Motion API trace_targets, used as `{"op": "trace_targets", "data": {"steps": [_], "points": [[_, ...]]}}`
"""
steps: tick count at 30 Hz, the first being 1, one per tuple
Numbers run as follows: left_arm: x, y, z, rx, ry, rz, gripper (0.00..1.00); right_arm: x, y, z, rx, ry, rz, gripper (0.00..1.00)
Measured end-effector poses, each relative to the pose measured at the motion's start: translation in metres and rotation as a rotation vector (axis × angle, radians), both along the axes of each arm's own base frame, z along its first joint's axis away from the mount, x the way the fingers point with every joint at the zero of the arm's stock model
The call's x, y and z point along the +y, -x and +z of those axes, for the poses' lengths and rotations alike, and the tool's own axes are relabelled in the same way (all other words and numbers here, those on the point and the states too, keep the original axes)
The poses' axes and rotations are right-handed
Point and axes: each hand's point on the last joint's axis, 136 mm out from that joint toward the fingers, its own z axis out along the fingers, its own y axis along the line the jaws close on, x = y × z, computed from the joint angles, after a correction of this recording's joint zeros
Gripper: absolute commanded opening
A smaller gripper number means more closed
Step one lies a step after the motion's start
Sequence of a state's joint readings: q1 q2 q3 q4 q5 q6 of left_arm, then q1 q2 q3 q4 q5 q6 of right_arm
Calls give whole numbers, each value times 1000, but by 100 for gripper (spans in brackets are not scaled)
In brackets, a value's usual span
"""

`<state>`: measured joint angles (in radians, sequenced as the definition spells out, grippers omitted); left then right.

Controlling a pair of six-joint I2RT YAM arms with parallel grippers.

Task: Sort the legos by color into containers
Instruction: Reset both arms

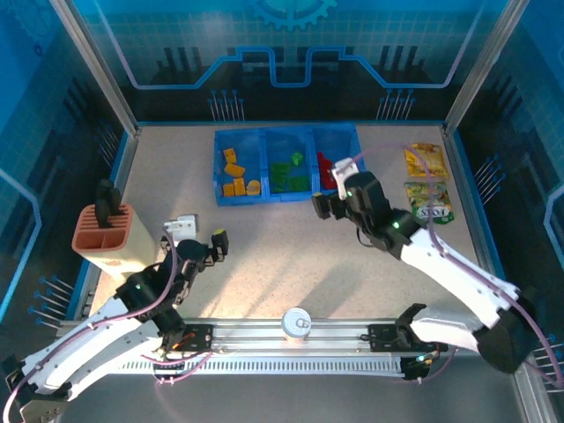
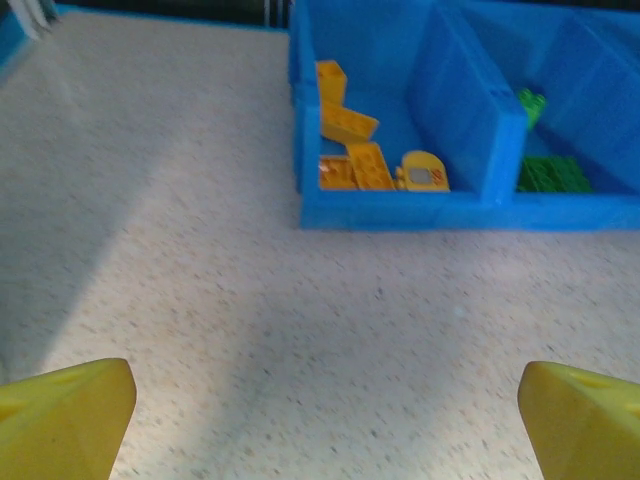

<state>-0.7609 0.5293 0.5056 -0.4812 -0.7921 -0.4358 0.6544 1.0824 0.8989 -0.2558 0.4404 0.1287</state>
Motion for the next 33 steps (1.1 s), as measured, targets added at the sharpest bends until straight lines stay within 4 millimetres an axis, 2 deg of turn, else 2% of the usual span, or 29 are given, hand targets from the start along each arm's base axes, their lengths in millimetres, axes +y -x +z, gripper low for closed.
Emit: {"op": "trace_targets", "data": {"steps": [4,8,13,15,23,26,29,33], "points": [[14,-7,10,-68,-97,75,99,-39,29,-22,-101,18,-57,100],[22,-13,4,-99,-206,118,99,-76,56,-46,-177,63,-107,100],[26,-17,-16,-83,-325,126,99,-113,76,-42,-270,48,-222,100],[28,-17,-22,-78,-363,130,99,-120,79,-46,-279,44,-253,100],[36,-12,-53,-63,-422,138,99,-135,83,-107,-172,162,-315,100],[36,-14,-51,-78,-412,145,99,-141,82,-115,-154,178,-342,100],[39,-19,-46,-117,-381,177,99,-147,73,-113,-199,151,-390,100],[52,-27,-51,-167,-334,226,99,-160,61,-125,-260,92,-435,100]]}}
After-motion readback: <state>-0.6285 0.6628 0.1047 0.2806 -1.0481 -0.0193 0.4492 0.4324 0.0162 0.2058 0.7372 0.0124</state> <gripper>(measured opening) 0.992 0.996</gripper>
